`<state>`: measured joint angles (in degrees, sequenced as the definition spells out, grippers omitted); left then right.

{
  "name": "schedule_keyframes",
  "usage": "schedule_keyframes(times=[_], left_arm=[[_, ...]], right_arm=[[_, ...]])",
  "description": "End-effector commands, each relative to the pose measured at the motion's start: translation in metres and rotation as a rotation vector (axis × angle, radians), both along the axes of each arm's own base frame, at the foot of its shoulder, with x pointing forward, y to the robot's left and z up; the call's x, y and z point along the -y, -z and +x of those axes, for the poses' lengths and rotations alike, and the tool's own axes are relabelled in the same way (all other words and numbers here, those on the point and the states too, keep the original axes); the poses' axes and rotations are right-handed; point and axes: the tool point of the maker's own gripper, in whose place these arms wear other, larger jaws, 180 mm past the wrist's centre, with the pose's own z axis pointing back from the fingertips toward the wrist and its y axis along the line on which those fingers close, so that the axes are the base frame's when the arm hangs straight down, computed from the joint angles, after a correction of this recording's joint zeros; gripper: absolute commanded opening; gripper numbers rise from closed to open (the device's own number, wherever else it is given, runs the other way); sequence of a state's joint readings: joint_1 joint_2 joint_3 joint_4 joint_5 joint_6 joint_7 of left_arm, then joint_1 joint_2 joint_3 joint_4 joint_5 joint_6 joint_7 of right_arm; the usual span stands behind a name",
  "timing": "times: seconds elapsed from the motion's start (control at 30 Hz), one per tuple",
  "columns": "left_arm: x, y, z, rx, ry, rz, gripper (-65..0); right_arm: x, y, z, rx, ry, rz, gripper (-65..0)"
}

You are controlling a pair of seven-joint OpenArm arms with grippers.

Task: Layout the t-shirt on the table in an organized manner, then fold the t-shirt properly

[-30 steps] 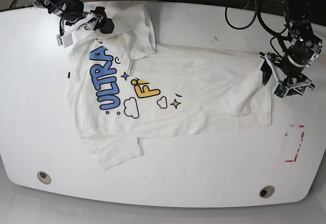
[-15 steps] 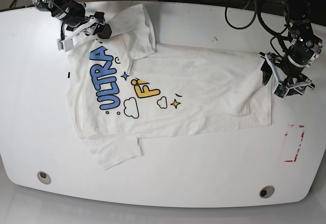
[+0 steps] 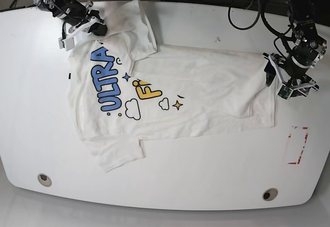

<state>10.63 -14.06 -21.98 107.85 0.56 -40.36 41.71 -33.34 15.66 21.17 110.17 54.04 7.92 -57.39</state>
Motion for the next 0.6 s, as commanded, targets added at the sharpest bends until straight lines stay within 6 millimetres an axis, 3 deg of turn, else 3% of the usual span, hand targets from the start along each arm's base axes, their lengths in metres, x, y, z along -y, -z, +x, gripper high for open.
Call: schedule_keyframes(times=[0.0, 0.17, 0.47, 0.57], left_arm=[[-0.003, -0.014, 0.007, 0.049, 0.005, 0.010, -25.7], [-0.002, -0.015, 0.008, 0.054, 0.008, 0.008, -25.7], [0.004, -0.022, 0.014, 0.103, 0.027, -0.018, -25.4], [0.006, -0.033, 0.025, 0.140, 0.027, -0.026, -25.3]], right_arm=[[-0.002, -0.007, -0.002, 0.001, -0.045, -0.001, -65.0], [-0.014, -0.013, -0.013, -0.012, -0.173, -0.003, -65.0], [-0.001, -0.013, -0.030, -0.040, -0.305, -0.069, -65.0], [0.001, -0.014, -0.029, -0.035, -0.320, -0.078, -65.0]])
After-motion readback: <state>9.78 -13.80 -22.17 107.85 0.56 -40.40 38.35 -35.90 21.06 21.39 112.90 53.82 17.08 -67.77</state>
